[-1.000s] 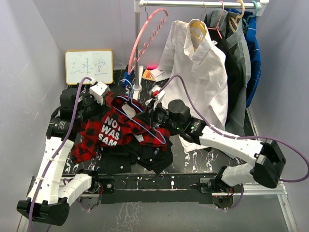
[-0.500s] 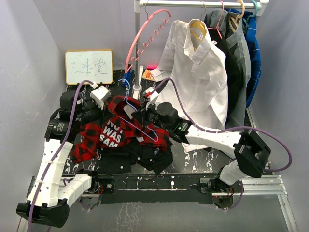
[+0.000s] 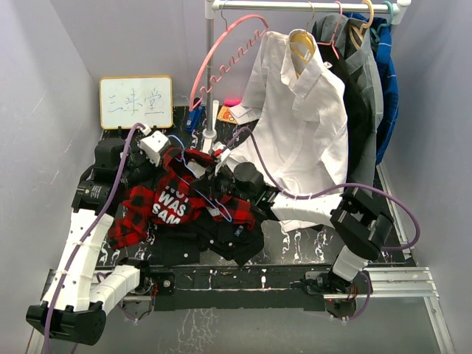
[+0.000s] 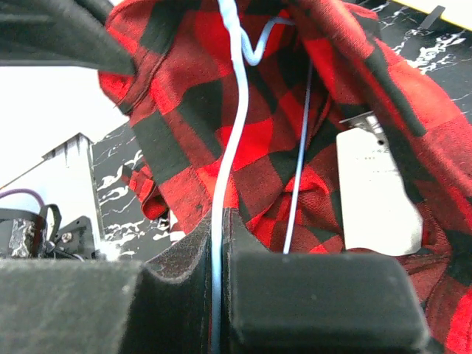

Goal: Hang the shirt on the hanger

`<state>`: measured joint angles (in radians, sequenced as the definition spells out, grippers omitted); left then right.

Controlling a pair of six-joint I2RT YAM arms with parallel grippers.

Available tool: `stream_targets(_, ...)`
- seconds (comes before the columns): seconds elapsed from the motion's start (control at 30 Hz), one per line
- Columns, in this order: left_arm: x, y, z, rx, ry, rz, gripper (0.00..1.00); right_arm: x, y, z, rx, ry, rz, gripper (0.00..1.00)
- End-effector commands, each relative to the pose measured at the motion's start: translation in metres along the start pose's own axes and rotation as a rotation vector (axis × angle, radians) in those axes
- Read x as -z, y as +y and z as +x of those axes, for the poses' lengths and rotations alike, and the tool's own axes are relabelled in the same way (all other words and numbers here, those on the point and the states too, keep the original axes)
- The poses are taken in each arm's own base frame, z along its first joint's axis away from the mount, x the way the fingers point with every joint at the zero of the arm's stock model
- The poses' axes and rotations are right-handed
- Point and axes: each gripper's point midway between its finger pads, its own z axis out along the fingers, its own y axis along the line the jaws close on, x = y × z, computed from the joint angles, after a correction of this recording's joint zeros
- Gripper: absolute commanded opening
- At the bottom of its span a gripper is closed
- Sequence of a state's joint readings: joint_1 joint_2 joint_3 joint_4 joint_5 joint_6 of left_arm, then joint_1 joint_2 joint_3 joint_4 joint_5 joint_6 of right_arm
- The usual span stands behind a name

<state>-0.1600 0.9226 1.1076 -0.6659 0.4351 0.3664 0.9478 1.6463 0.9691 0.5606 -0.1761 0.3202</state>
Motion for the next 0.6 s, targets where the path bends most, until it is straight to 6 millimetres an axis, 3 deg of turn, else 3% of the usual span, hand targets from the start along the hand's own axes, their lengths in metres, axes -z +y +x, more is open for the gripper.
stream_targets(0.0, -0.001, 0.011, -0.010, -0.038, -0.013, -0.034, 0.00, -0.001, 0.016, -0.028, 0.025, -0.152, -0.087, 0.00)
stream_targets(0.2, -0.006, -0.025, 0.006, 0.056, 0.008, 0.141, 0.00, -0.004, -0.011, -0.035, 0.029, -0.206, 0.001, 0.00)
stream_targets(0.33, 0.003, -0.051, 0.035, 0.003, 0.096, 0.289, 0.00, -0.006, -0.037, -0.024, -0.014, -0.190, 0.061, 0.00)
stream_targets(0.43, 0.006, -0.057, 0.062, -0.026, 0.189, 0.326, 0.02, -0.008, -0.047, -0.011, -0.035, -0.178, 0.063, 0.00)
stream_targets(0.47, 0.005, -0.054, 0.072, -0.032, 0.222, 0.311, 0.07, -0.009, -0.048, -0.007, -0.039, -0.174, 0.060, 0.00)
stream_targets(0.5, 0.003, -0.049, 0.080, -0.037, 0.251, 0.285, 0.20, -0.010, -0.048, -0.004, -0.042, -0.175, 0.051, 0.00)
stream_targets(0.53, 0.001, -0.044, 0.085, -0.046, 0.270, 0.260, 0.36, -0.011, -0.046, -0.003, -0.045, -0.178, 0.039, 0.00)
stream_targets(0.57, -0.001, -0.038, 0.088, -0.056, 0.283, 0.235, 0.61, -0.012, -0.045, -0.002, -0.049, -0.182, 0.028, 0.00)
